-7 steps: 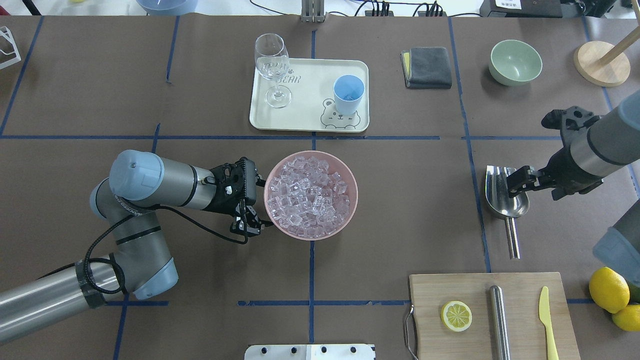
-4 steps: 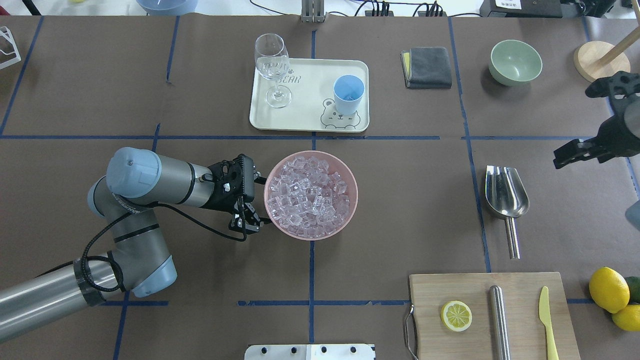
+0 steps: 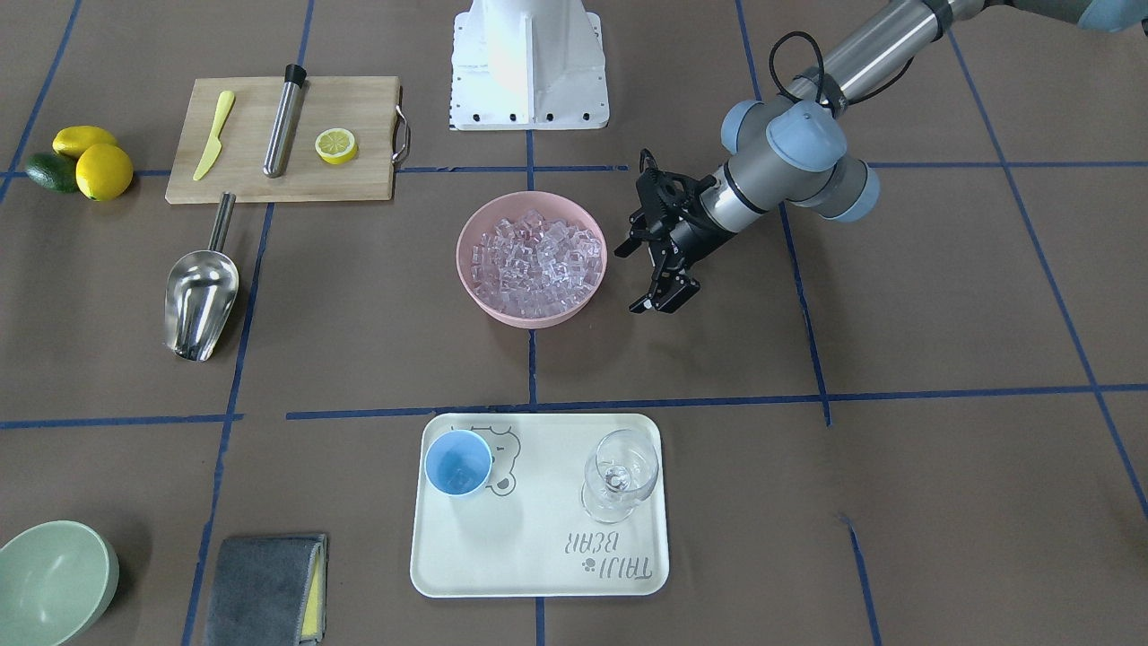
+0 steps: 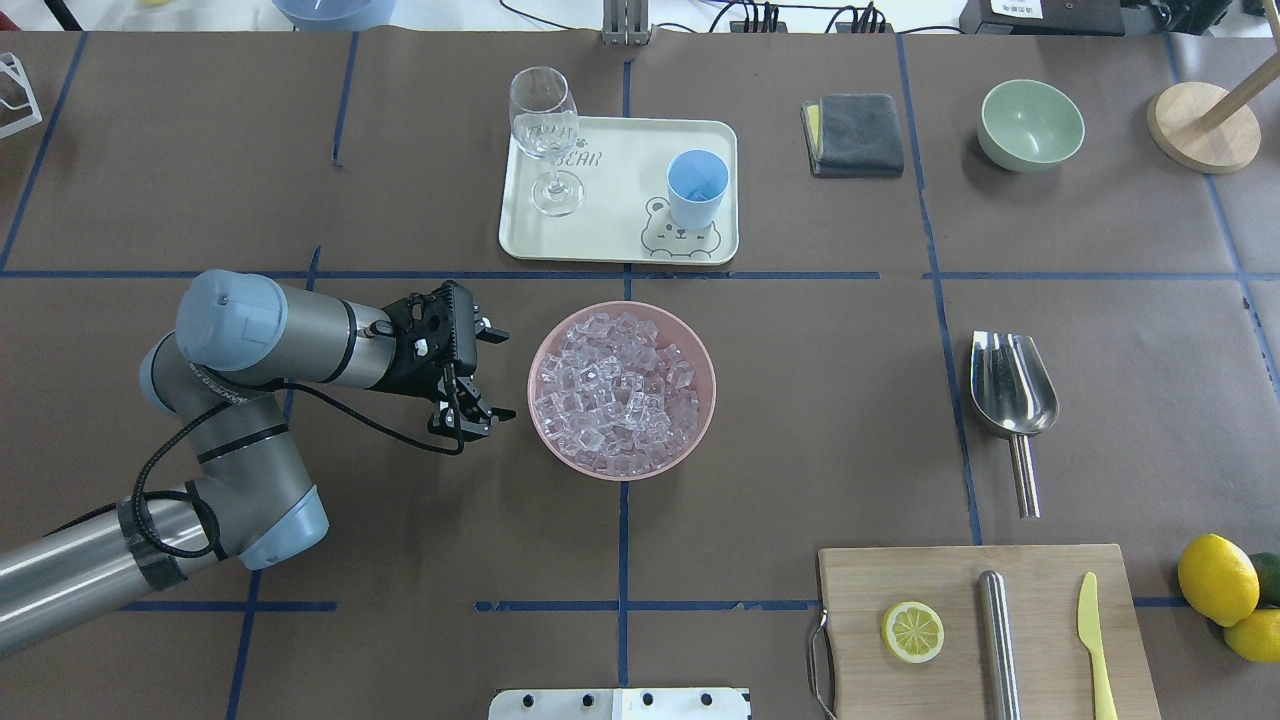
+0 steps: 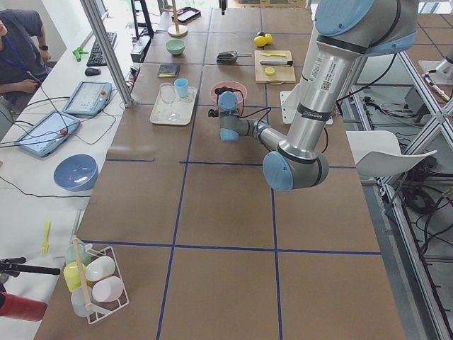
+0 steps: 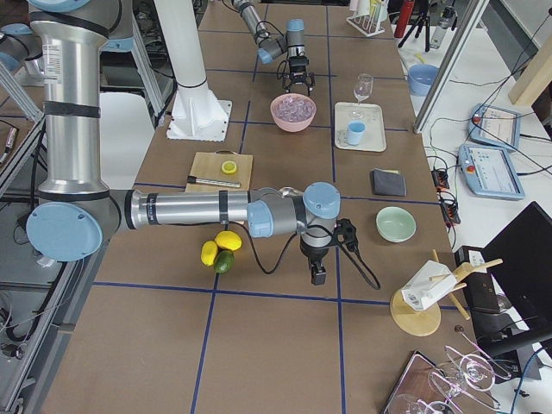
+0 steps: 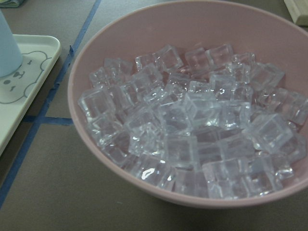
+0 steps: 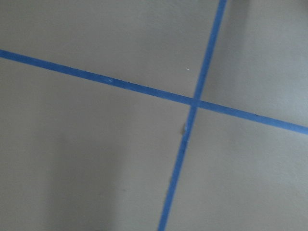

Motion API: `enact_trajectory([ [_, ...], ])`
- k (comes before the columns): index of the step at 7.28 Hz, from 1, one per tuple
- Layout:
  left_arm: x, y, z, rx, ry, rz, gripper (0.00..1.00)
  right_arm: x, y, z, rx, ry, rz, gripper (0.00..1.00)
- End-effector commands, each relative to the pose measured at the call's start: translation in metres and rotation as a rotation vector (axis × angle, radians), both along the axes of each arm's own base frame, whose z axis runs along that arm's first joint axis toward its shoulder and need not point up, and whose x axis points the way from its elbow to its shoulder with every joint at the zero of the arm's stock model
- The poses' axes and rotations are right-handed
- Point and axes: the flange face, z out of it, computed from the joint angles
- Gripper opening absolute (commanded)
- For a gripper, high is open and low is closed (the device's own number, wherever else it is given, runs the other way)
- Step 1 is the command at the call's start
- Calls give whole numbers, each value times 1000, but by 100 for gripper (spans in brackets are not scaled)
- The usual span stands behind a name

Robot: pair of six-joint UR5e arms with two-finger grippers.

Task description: Put ice in cup with scoop

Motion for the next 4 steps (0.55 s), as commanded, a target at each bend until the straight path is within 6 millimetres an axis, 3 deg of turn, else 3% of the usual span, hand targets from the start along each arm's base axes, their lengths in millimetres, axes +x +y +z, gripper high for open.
enact_trajectory([
  [1, -30, -19, 21, -18, -26, -49, 100, 51, 19, 21, -77, -4, 55, 100],
  [2, -51, -31, 32, -32, -40, -83, 100, 50, 20, 20, -76, -4, 52, 100],
  [4, -125, -78, 55, -71, -74, -157, 100, 50, 20, 21, -78, -4, 52, 100],
])
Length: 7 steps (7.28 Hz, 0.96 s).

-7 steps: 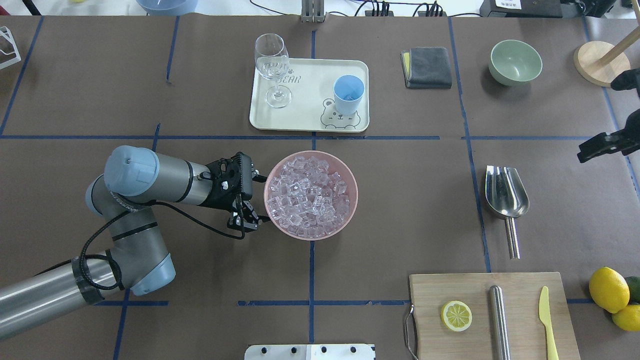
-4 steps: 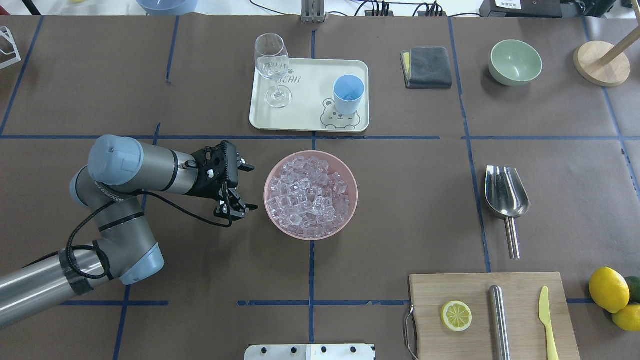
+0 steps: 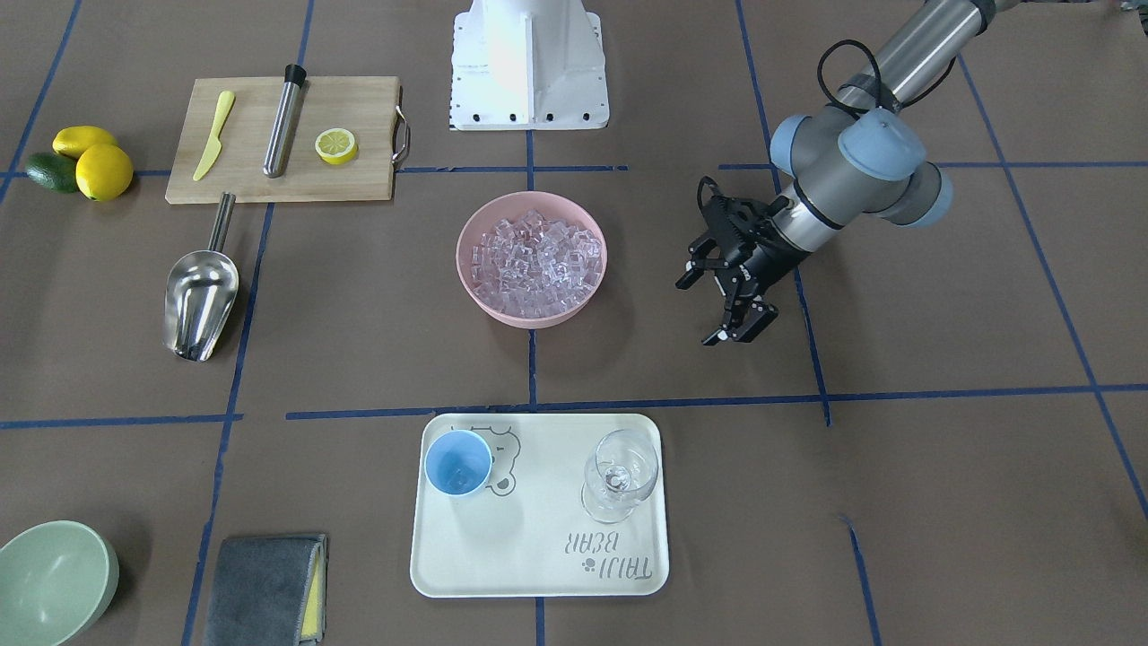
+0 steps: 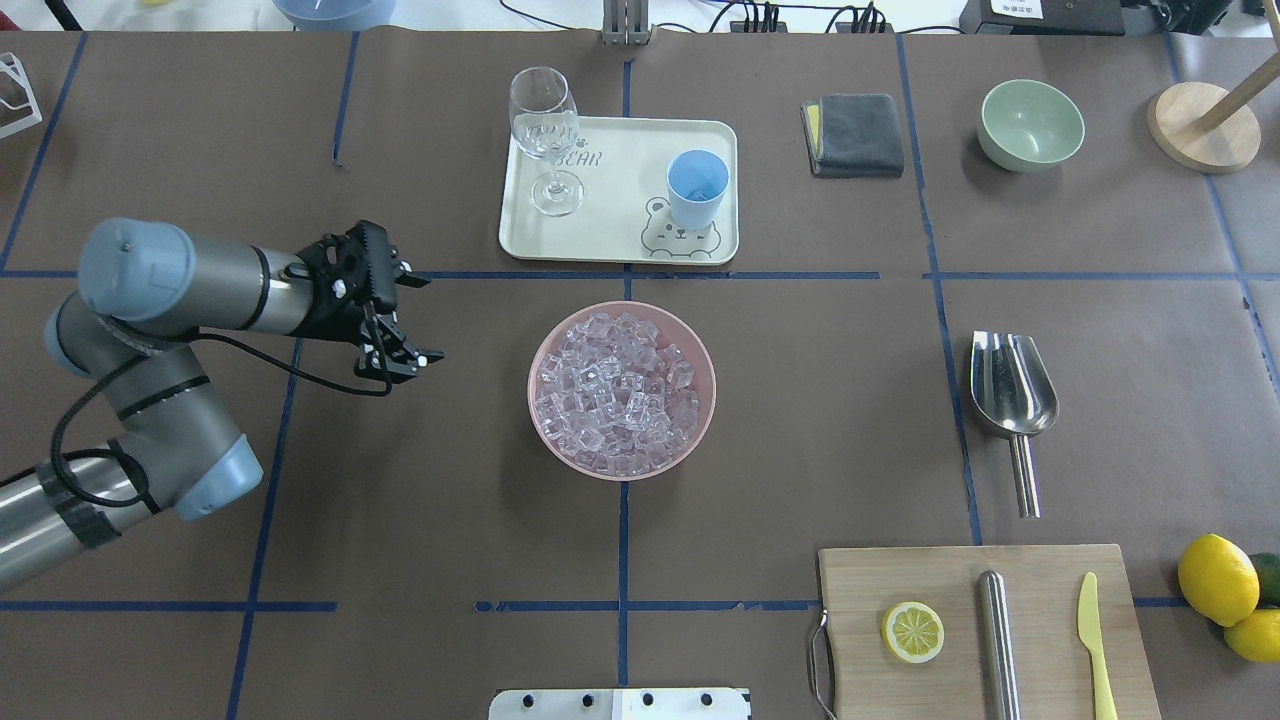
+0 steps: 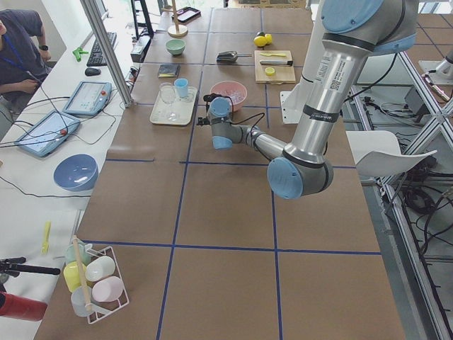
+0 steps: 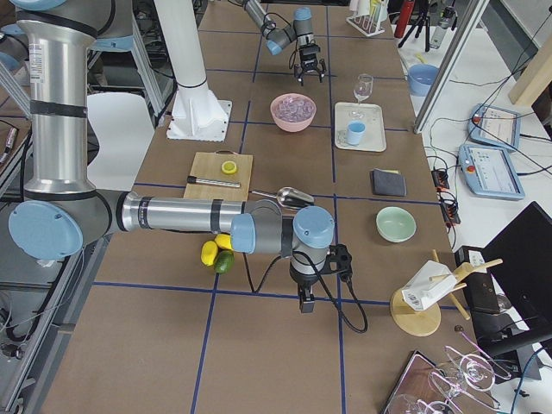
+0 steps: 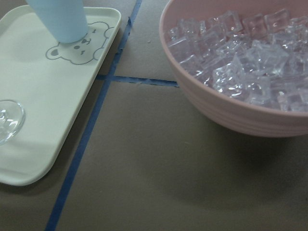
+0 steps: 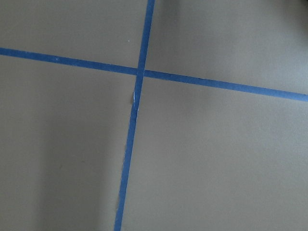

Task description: Put ice in cup with scoop

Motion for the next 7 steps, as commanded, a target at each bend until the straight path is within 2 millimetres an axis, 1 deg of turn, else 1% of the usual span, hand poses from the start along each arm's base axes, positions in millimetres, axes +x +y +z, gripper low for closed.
enact_trajectory([
  [1, -86, -51, 29, -38, -73, -58, 100, 1, 1, 2, -5, 1, 1, 100],
  [2, -118, -68, 50, 2, -166, -77, 100, 1, 1, 3, -5, 1, 1, 100],
  [3, -162, -90, 68, -17, -248, -118, 100, 1, 0, 2, -4, 1, 1, 100],
  [4, -200, -108, 83, -125, -314, -159, 100, 1, 0, 3, -5, 3, 2, 100],
  [5, -243, -123, 100, -260, -371, -203, 100, 1, 0, 4, -6, 9, 1, 100],
  [6, -282, -131, 108, -342, -398, -250, 100, 1, 0, 4, -5, 9, 1, 100],
  [7, -338, -135, 121, -520, -407, -283, 100, 1, 0, 4, -5, 14, 1, 100],
])
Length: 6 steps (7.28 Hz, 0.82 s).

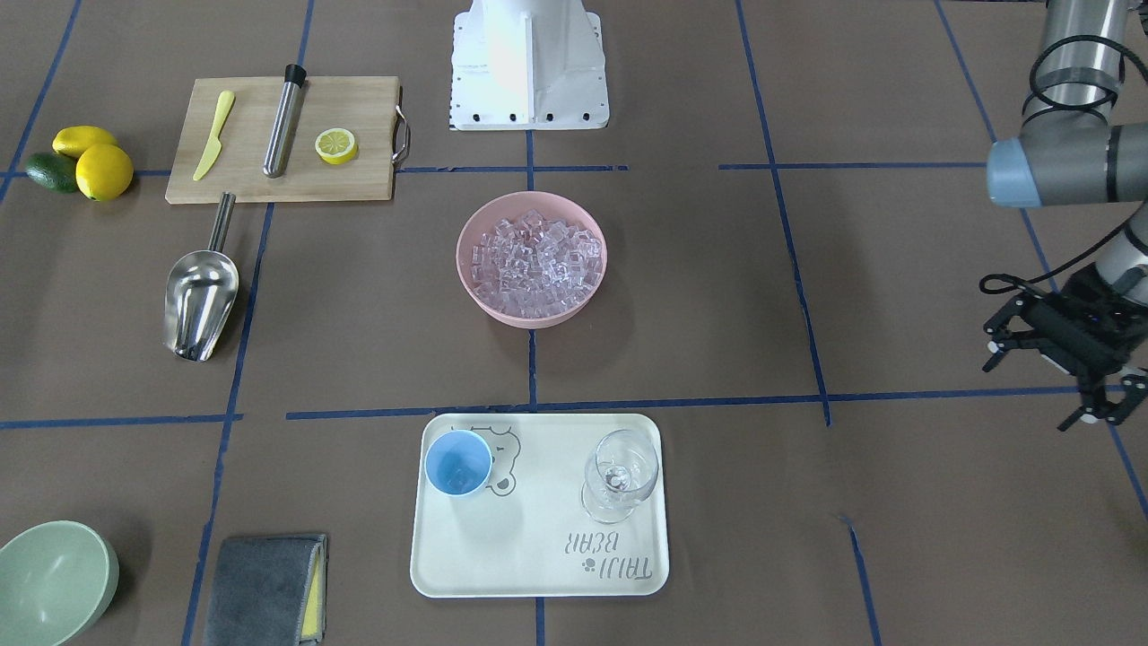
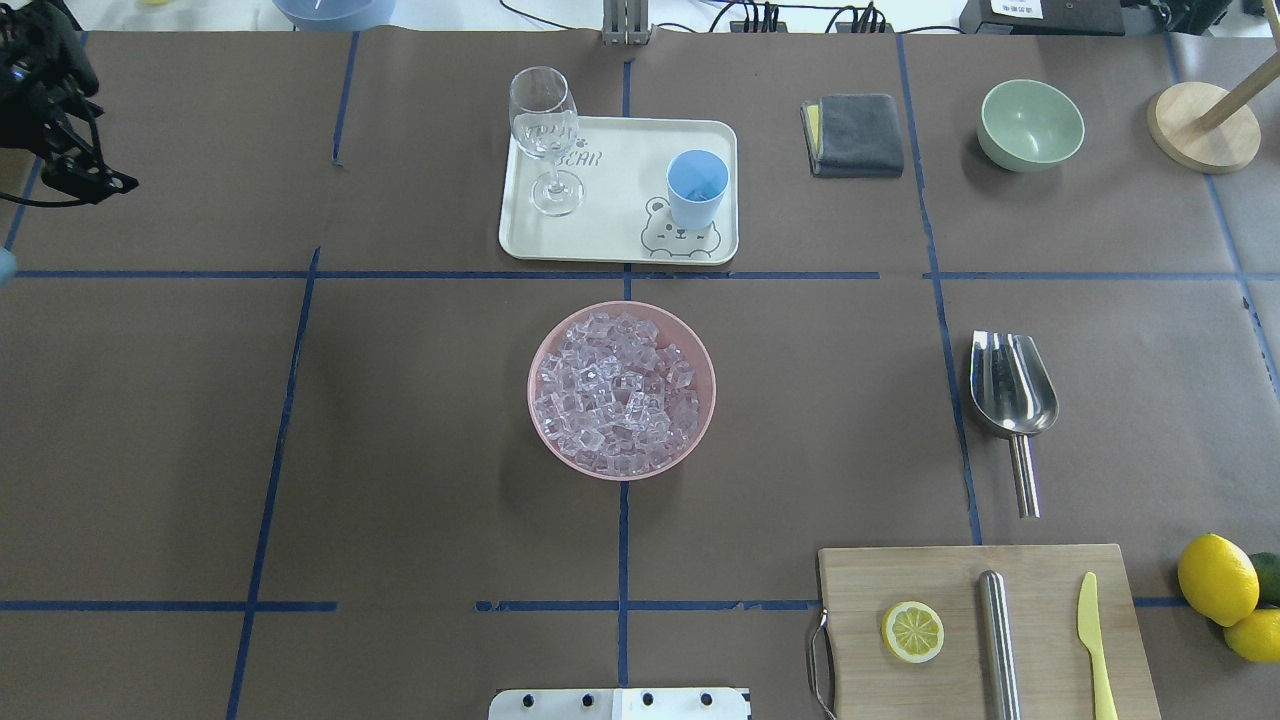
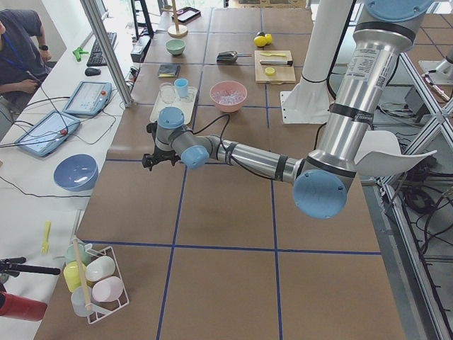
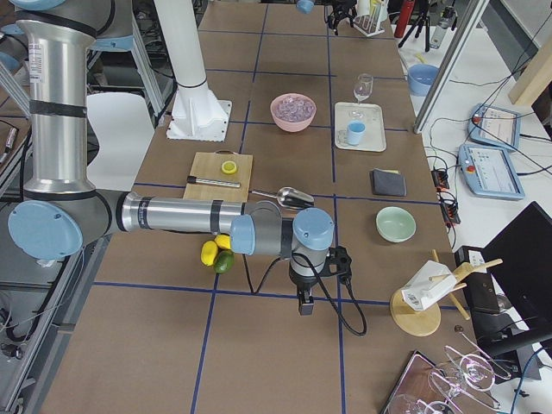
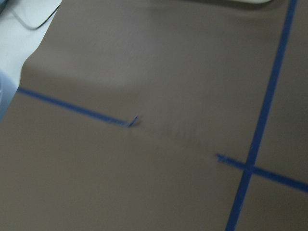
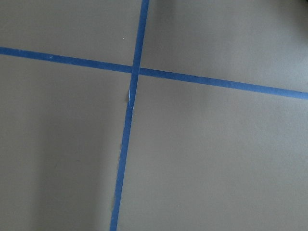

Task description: Put ice in cup with scoop

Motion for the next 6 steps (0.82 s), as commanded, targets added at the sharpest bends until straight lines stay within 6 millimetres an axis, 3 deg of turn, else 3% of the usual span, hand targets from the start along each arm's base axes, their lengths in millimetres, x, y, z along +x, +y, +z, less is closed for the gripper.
enact_trajectory([
  [1, -119, -10, 26, -303, -21, -161, 100, 0, 0, 0, 2, 4, 0, 100],
  [4, -203, 18, 78, -578, -40, -302, 100, 0, -3, -2, -4, -3, 4, 100],
  [5, -215, 24, 86, -630, -36, -328, 100, 0, -5, -4, -4, -3, 10, 100],
  [6, -233, 43, 103, -723, 36, -373, 100, 0, -7, -6, 2, 0, 10, 100],
])
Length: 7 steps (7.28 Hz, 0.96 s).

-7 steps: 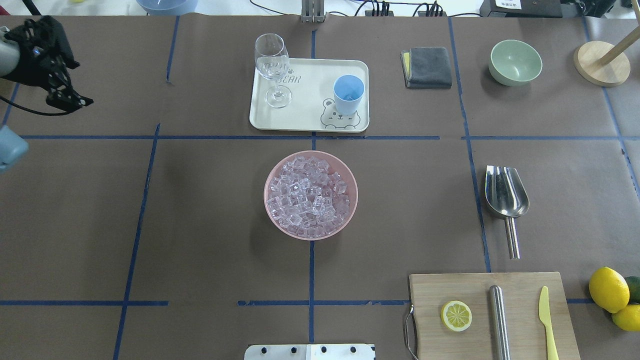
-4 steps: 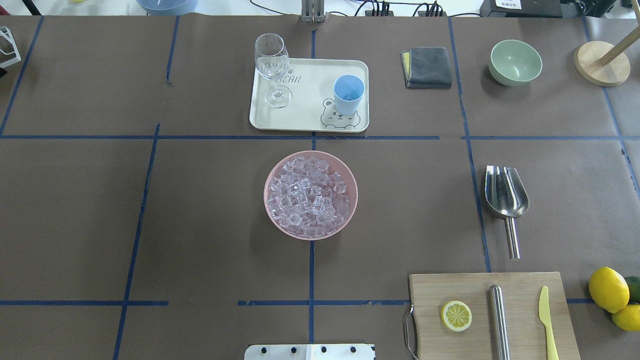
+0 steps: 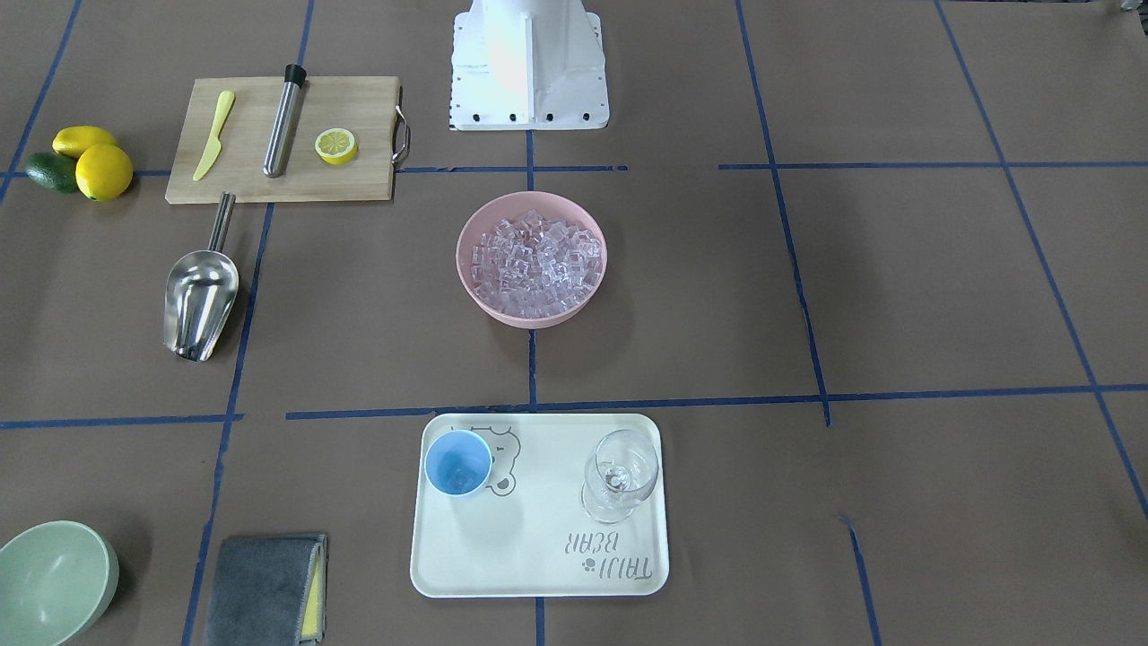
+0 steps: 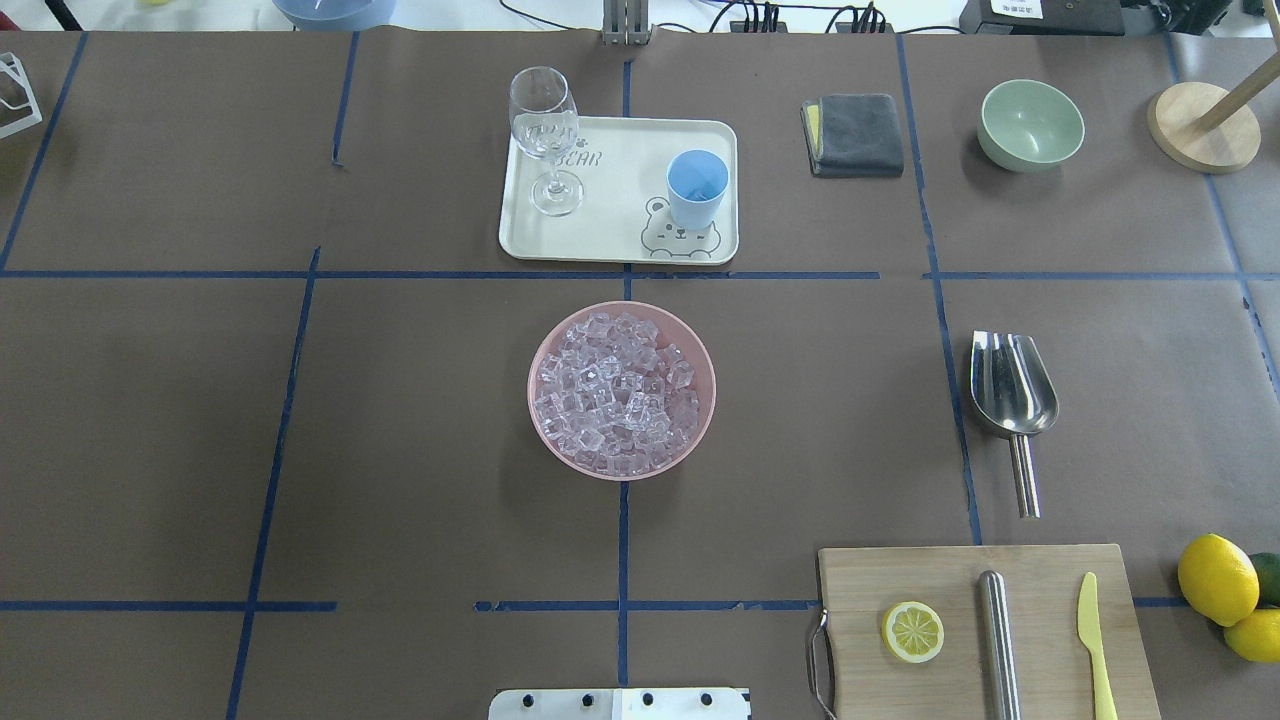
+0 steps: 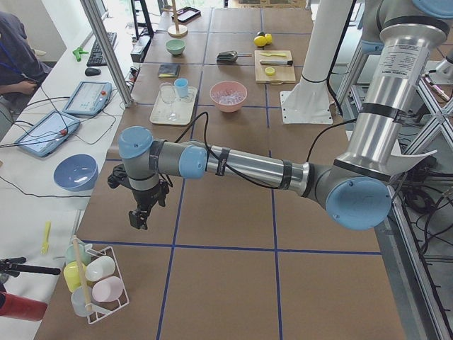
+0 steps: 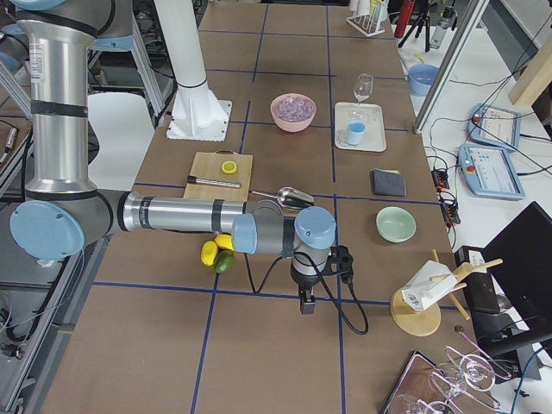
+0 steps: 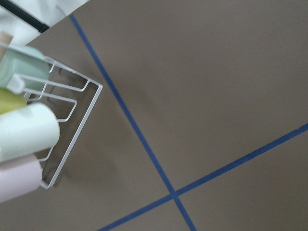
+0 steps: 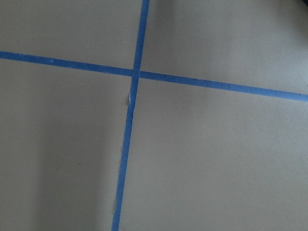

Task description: Put ice in cup with scoop

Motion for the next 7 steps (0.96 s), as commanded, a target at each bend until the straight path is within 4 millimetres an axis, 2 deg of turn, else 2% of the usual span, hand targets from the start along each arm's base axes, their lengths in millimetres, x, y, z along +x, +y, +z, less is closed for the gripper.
enact_trajectory([
  [1, -27, 22, 20, -114, 73, -98, 100, 0, -3, -3, 4, -2, 2, 100],
  [2, -38, 26, 23, -121, 76, -116, 100, 0, -3, -5, 7, -5, 2, 100],
  [3, -38, 33, 30, -150, 79, -119, 100, 0, -2, -3, 5, -6, 1, 100],
  [4, -36, 49, 46, -182, 122, -129, 100, -1, -3, -6, 13, -6, 1, 100],
  [5, -36, 48, 45, -217, 126, -173, 100, -1, -3, -7, 14, -8, 1, 100],
  [7, -36, 50, 40, -167, 129, -168, 100, -1, 3, -2, 13, -10, -2, 100],
])
